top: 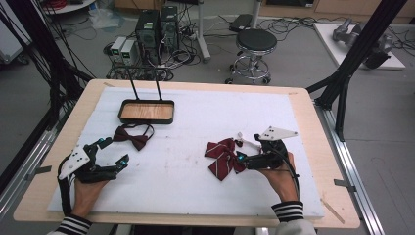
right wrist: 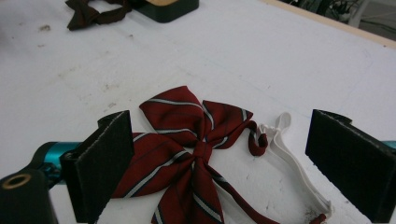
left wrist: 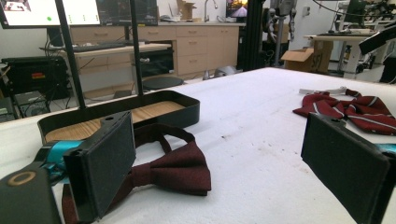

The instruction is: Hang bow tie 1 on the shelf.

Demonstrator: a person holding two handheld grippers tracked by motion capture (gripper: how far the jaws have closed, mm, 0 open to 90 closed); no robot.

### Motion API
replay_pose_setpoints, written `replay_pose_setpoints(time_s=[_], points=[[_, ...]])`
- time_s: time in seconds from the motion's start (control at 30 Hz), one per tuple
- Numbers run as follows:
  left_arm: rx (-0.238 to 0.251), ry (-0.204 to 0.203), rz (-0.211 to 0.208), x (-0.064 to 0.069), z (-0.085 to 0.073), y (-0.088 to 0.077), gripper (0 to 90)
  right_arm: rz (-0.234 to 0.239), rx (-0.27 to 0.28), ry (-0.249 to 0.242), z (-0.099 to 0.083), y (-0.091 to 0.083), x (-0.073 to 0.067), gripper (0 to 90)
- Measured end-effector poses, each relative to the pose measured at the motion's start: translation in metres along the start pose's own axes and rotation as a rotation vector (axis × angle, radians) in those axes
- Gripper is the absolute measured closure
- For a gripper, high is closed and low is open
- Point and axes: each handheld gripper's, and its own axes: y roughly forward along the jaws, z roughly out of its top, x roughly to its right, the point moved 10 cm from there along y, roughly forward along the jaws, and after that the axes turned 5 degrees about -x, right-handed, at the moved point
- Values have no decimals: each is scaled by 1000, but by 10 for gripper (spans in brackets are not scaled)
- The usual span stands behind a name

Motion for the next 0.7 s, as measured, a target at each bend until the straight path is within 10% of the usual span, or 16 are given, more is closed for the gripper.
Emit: replay_pose_setpoints(time_s=[0.7], points=[[-1, 0, -1, 0, 0, 0, 104, 20, -260, -13, -7, 35, -4, 207]])
